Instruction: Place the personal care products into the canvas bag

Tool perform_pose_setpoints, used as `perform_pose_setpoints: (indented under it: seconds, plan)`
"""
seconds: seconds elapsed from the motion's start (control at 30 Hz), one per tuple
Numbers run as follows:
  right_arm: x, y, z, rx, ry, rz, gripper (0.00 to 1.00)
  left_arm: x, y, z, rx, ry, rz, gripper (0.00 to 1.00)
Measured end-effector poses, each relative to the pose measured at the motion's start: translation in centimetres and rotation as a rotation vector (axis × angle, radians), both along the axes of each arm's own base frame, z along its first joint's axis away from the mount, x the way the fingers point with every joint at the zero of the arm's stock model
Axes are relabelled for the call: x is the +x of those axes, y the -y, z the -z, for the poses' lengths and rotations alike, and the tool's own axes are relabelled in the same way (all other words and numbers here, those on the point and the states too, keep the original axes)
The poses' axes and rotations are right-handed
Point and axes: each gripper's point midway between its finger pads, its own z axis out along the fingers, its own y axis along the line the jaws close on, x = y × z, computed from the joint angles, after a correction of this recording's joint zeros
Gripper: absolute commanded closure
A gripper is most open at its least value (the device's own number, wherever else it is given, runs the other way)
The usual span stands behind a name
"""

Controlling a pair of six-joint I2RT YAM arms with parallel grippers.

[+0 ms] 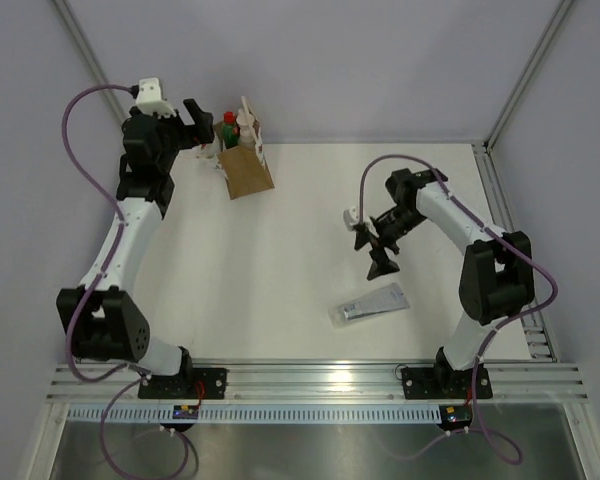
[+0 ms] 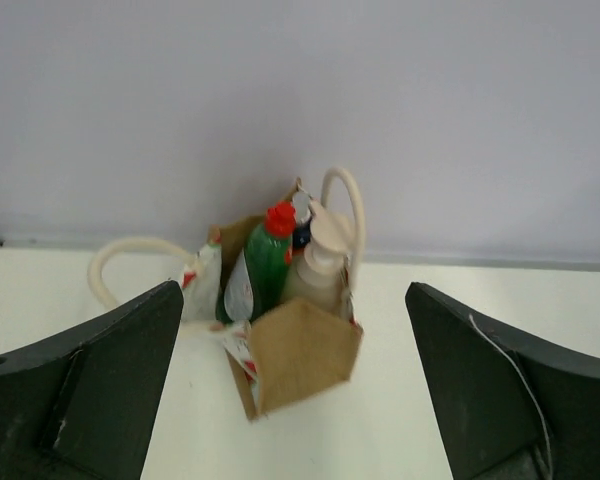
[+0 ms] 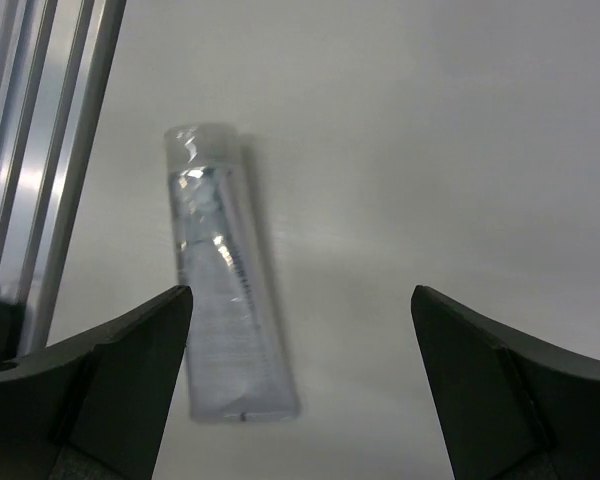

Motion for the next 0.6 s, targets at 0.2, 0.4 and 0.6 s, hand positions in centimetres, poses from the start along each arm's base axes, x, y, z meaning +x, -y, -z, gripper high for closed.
perform_pose_setpoints:
  seconds: [0.2,0.4,0.6]
  plan:
    - [-10.0,3.2,7.8,-0.319,-0.031,-0.191,0.00,-11.3,-0.3,3.3,-0.093,-0.127,-0.014,0.01]
    - [-11.1,3.1,9.6,-0.438,0.132,-0.187,0.01,-20.3,-0.4,9.9,-0.212,-0.241,-0.044,0.01]
    - [-8.4,-0.2,10.6,-0.487,0.214,-0.043,0.01,-25.1,-0.6,11.6,-0.259,-0.249,-0.067,0.01]
